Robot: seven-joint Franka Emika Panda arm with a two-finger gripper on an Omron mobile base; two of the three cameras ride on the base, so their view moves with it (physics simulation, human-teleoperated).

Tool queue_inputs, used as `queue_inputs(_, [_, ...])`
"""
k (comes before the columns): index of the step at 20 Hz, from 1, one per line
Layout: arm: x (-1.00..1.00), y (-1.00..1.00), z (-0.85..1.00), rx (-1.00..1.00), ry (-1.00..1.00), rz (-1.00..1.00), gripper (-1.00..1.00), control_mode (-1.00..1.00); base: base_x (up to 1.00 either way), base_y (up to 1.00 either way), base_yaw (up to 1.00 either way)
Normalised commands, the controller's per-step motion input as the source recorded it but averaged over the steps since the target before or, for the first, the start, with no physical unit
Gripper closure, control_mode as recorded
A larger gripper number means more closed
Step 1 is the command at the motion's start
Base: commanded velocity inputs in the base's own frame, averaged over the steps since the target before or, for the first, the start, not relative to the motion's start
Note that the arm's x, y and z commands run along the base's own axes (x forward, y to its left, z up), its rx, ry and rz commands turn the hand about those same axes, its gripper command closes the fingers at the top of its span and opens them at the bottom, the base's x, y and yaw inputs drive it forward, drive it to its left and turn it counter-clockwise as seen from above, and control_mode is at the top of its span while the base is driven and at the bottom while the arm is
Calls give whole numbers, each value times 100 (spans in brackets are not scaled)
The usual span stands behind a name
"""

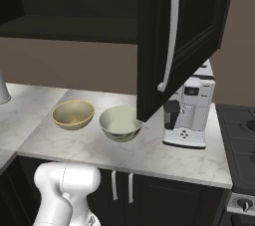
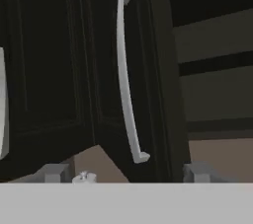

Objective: Open the cabinet. Pick the bowls from the counter and place them in the cabinet. Then close the cabinet.

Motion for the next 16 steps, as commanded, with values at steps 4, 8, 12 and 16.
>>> queue_inputs(4, [-100, -95, 26, 36, -9, 0, -100, -100, 0, 0, 0])
queue_inputs(8, [-35, -98, 46, 31, -2, 9, -100, -100, 0, 0, 0])
queue_inputs(12, [20, -91, 36, 26, 0, 25, -100, -100, 0, 0, 0])
queue_inputs(16, [32, -76, 6, 23, 0, 28, -100, -100, 0, 0, 0])
